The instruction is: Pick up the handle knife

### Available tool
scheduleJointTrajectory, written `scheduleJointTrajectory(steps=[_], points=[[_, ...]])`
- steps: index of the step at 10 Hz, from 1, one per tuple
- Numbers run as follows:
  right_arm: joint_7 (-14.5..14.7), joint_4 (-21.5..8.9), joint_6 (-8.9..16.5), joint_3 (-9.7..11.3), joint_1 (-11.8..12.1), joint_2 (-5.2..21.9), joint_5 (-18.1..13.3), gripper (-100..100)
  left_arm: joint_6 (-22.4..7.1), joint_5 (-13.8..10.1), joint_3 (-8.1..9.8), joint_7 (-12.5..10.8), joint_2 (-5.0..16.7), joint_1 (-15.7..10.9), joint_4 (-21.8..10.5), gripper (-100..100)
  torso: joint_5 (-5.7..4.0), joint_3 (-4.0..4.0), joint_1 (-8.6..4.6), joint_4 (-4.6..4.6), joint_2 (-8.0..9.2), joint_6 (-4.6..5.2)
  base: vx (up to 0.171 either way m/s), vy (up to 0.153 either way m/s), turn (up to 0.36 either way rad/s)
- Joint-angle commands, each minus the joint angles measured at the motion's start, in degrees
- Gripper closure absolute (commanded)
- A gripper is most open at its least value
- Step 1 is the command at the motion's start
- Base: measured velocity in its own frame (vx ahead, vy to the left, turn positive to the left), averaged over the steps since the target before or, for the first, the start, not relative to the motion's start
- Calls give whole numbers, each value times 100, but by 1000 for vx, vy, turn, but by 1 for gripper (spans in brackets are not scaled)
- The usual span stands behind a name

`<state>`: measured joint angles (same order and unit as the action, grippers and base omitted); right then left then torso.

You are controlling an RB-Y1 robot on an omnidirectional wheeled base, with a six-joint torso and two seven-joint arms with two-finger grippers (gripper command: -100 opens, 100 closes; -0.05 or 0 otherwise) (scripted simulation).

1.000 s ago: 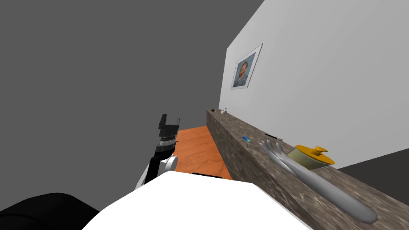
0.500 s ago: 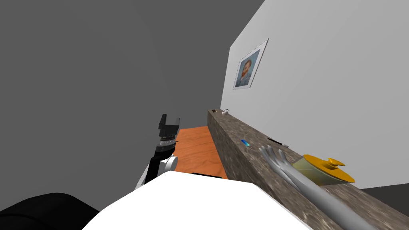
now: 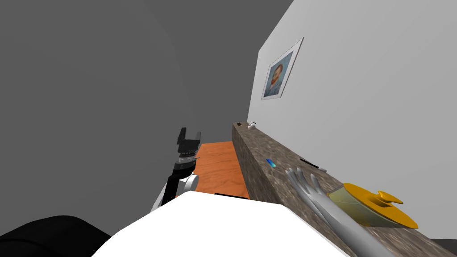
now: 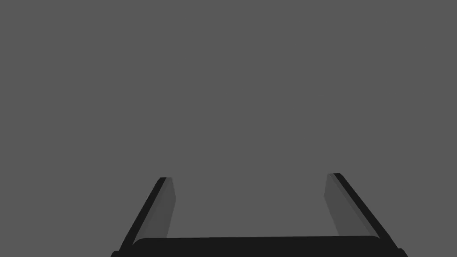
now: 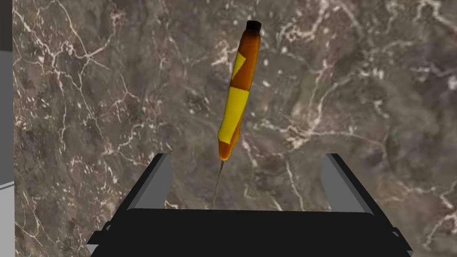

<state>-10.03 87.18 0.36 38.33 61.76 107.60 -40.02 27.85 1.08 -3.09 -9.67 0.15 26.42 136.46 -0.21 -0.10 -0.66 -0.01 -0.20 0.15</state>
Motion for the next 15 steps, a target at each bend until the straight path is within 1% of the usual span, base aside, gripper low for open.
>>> scheduleJointTrajectory(steps=[1, 2, 3, 4, 5, 6, 7, 8, 9, 10, 11, 12, 13, 14, 15], points=[[48, 5, 3, 212, -208, -2, 45, -100, 0, 0, 0, 0, 0, 0, 0, 0, 0, 0, 0, 0, 0, 0, 10, -43, -2], [34, 0, -1, 198, -203, -1, 37, -100, 0, 0, -1, 0, -1, 0, 0, 0, 7, 4, 30, 2, 8, 1, 0, -10, -1], [42, 0, 0, 224, -224, -1, 42, 0, 0, 0, -1, 0, -1, 0, 0, 0, 12, 8, 47, 3, 13, 1, 0, 0, 0], [140, -140, 17, 245, -234, -236, 14, -100, 0, 0, -1, 0, -1, -1, 0, 0, 14, 9, 53, 3, 15, 1, 14, -9, 69], [140, -140, 17, 513, -530, -236, 14, -100, 0, 0, -1, 0, -1, -1, 0, 0, 13, 8, 52, 3, 13, 1, 18, -12, 43], [140, -140, 17, 515, -520, -236, 14, -100, 0, 0, -1, 0, -1, 0, 0, 0, 14, 7, 52, 3, 11, 1, 10, -7, -3], [140, -140, 17, 325, -331, -236, 14, -100, 0, 0, -1, 0, -1, 0, 0, 0, 15, 7, 54, 3, 12, 2, 0, 0, 0], [140, -140, 17, 245, -234, -236, 14, -100, 0, 0, -1, 0, -1, 0, 0, 0, 16, 8, 57, 3, 14, 2, 0, 0, 0], [238, -279, 35, 270, -246, -472, -12, -100, 0, 0, -1, 0, -1, -1, 0, 0, 16, 9, 58, 4, 16, 1, 13, -6, 75], [271, -325, 41, 278, -250, -550, -21, -100, 0, 0, -1, 0, -1, -1, 0, 0, 14, 8, 55, 4, 14, 1, 27, -16, 54], [336, -418, 52, 295, -258, -707, -39, -100, 0, 0, -1, 0, -1, 0, 0, 0, 14, 6, 51, 2, 9, 1, 27, -19, 59], [369, -465, 58, 303, -262, -786, -48, -100, 0, 0, -1, 0, -1, 0, 0, 0, 14, 5, 50, 2, 8, 1, 23, -18, 47], [345, -460, 36, 318, -298, -750, -49, -100, 0, 0, -1, 0, -1, 0, 0, 0, 13, 5, 49, 2, 9, 1, 9, -7, 6], [358, -471, 38, 340, -316, -763, -49, 100, 0, 0, -1, 0, -1, 0, 0, 0, 15, 6, 53, 2, 11, 1, 0, 0, 0], [357, -470, 38, 337, -314, -761, -49, 100, 0, 0, -1, 0, -1, 0, 0, 0, 16, 8, 56, 3, 14, 1, 0, 0, 0]])
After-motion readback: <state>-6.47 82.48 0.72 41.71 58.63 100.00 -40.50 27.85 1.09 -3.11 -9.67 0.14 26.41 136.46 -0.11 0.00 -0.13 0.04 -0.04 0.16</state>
